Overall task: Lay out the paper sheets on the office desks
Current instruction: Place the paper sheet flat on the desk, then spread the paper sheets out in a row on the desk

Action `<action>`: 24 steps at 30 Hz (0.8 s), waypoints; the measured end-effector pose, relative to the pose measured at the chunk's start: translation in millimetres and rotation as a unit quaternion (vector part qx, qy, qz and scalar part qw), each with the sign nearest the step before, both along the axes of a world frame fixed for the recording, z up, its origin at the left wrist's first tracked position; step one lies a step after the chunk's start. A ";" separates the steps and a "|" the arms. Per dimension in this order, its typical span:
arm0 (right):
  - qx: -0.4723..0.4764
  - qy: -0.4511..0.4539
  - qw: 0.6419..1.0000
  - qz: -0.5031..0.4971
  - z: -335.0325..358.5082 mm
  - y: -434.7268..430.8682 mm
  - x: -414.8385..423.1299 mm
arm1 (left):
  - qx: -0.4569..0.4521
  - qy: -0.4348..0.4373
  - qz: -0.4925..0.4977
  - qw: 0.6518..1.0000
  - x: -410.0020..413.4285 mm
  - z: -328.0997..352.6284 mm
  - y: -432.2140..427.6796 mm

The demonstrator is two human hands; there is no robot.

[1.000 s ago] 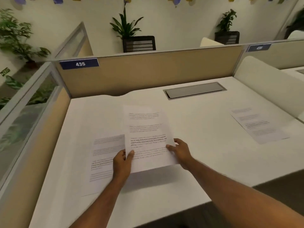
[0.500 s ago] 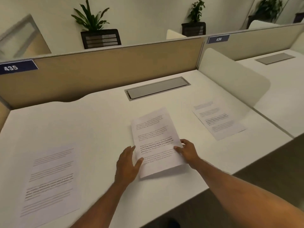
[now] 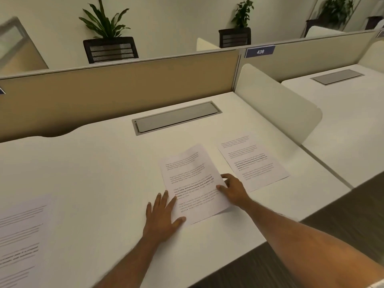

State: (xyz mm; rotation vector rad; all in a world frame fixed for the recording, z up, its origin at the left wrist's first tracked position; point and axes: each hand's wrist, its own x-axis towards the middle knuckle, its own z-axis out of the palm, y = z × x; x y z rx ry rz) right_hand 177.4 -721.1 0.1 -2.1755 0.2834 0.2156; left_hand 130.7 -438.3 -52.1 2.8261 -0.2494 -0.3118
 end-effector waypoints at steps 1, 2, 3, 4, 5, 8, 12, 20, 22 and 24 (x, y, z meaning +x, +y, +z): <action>-0.040 -0.014 0.999 0.015 -3.2 -2.8 1.0 | 0.003 0.001 0.003 1.000 0.8 0.7 -1.0; -0.085 -0.033 0.995 0.036 -7.0 -5.7 1.4 | 0.005 0.003 0.004 1.000 1.7 1.4 -2.0; -0.128 -0.051 0.988 0.063 -10.8 -8.7 0.9 | 0.006 0.005 0.005 1.000 2.9 1.9 -2.8; -0.164 -0.064 0.980 0.092 -14.5 -11.5 0.0 | 0.007 0.007 0.006 1.000 4.2 2.3 -3.5; -0.191 -0.069 0.972 0.121 -18.4 -14.1 -1.3 | 0.006 0.008 0.007 1.000 5.2 2.5 -4.0; -0.255 -0.060 0.947 0.186 -30.8 -17.6 -6.9 | 0.008 0.012 0.010 1.000 6.5 1.7 -3.8; -0.268 -0.057 0.942 0.193 -36.1 -17.8 -12.9 | 0.012 0.011 0.001 1.000 6.0 2.9 -1.2; -0.305 -0.119 0.921 0.211 -19.0 29.1 -3.8 | 0.015 -0.011 0.016 1.000 6.0 20.1 39.1; -0.312 -0.127 0.909 0.243 -15.8 54.1 -1.7 | 0.030 -0.026 0.023 0.999 3.6 25.1 62.4; -0.318 -0.138 0.897 0.276 -12.5 83.4 -1.3 | 0.047 -0.041 0.033 0.997 -1.6 31.3 90.8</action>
